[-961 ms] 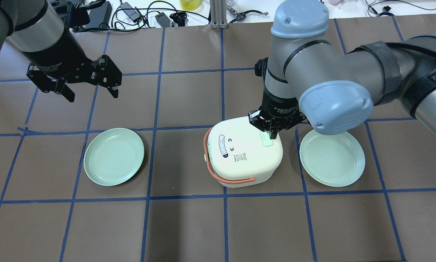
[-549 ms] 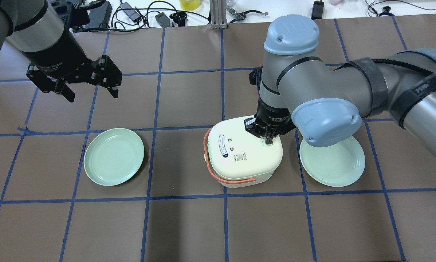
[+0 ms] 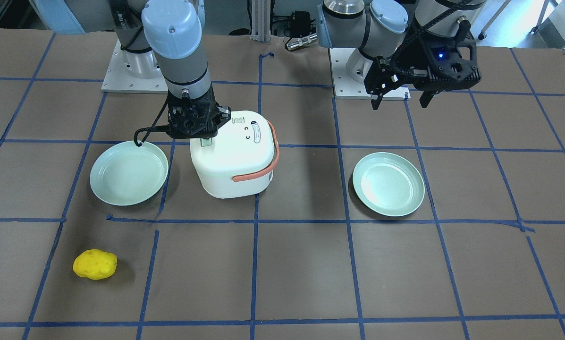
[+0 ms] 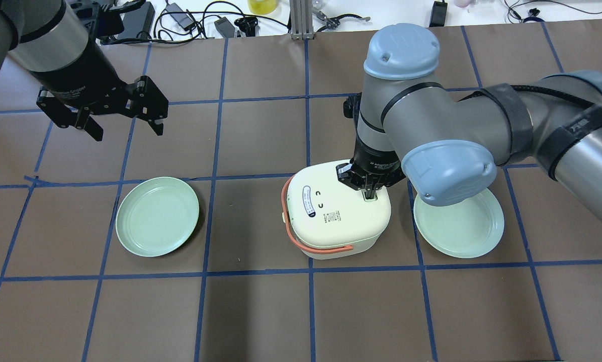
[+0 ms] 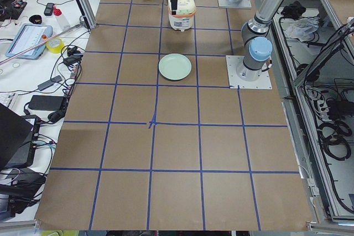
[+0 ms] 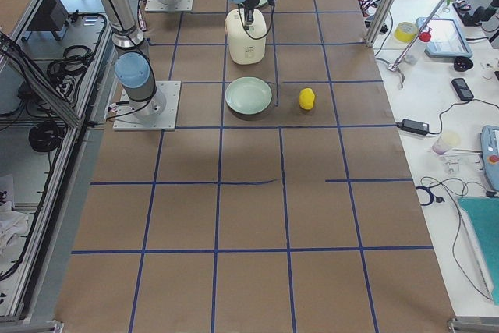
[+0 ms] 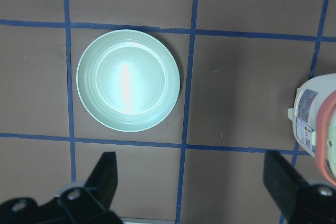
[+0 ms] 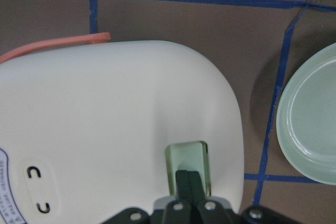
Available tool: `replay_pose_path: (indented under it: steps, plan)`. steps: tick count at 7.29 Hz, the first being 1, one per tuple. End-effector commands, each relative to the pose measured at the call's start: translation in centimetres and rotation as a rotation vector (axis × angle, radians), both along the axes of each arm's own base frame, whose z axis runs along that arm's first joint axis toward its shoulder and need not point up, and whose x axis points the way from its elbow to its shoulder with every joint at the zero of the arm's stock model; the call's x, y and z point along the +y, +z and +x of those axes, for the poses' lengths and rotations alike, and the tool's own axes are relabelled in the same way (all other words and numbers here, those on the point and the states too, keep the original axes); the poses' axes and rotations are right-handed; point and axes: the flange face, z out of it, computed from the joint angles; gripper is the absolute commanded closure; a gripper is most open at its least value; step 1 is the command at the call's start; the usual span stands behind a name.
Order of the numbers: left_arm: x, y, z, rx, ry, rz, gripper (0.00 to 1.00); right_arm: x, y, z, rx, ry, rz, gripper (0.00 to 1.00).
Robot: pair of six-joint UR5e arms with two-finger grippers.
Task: Press rice cooker button
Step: 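Press the right gripper down onto the green lid button, then lift the right gripper up and away from the rice cooker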
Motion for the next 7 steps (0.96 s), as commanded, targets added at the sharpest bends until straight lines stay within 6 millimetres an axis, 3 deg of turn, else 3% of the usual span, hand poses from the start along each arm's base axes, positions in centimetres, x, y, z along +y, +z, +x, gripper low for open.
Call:
replay_pose_path:
  steps: [1,2,3,4,7]
  plan:
    - [0.0,0.0,0.0,0.0,-0.001,0.0,0.0,-0.4,0.8,0.0,-0.001,-0.013,-0.019,0.44]
    - [0.0,0.0,0.0,0.0,0.001,0.0,0.0,-0.5,1.8,-0.1,0.007,-0.046,-0.041,0.16]
    - [0.0,0.0,0.0,0.0,0.001,0.0,0.0,-1.6,3.9,-0.4,0.003,-0.06,-0.072,0.0]
    - [0.0,0.0,0.0,0.0,-0.001,0.0,0.0,-2.9,6.6,-1.2,0.002,-0.081,-0.079,0.0]
    - [0.0,0.1,0.0,0.0,0.001,-0.001,0.0,-7.2,14.2,-8.6,-0.009,-0.198,-0.147,0.0]
